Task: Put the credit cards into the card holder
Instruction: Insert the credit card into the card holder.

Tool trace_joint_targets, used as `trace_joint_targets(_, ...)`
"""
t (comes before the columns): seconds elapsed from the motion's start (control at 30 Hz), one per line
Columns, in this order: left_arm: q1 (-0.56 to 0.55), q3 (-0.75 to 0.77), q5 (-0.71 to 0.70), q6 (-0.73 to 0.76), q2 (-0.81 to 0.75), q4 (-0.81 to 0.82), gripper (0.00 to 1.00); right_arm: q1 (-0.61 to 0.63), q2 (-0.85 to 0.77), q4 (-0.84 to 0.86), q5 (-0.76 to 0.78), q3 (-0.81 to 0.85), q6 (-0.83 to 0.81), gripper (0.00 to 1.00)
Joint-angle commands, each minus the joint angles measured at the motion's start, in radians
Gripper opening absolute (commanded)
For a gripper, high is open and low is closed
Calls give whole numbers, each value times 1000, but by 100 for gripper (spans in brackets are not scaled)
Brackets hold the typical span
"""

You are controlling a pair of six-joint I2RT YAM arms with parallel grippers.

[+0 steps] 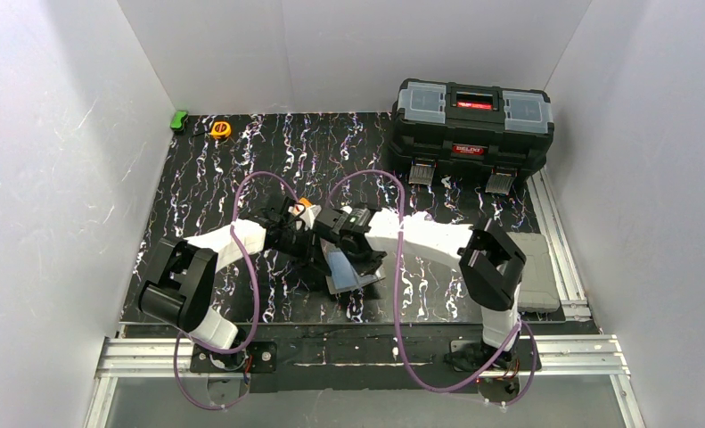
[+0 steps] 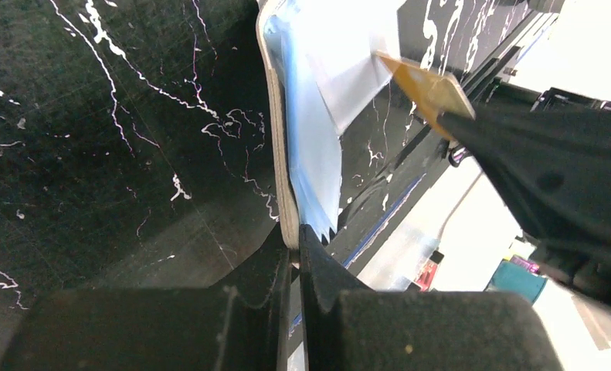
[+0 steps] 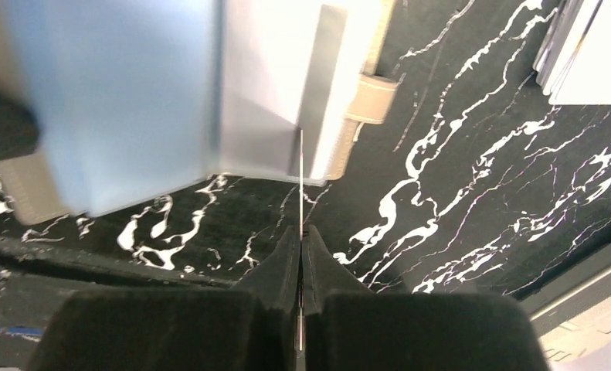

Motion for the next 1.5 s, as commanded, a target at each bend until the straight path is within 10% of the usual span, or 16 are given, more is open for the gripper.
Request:
trace_joint_targets(0.0,-1,-2,27,70,-9,-52,0,-60,-78,69,-41,-55,6,1)
trace_joint_targets(0.8,-2,26,-90,160,59,-107,0,-352,-186,817,-808,-518,35,1)
trace_joint_targets(1.47,-29,47,-137,138,87,-131,5,-490,-212,1225,-1062,-777,171,1)
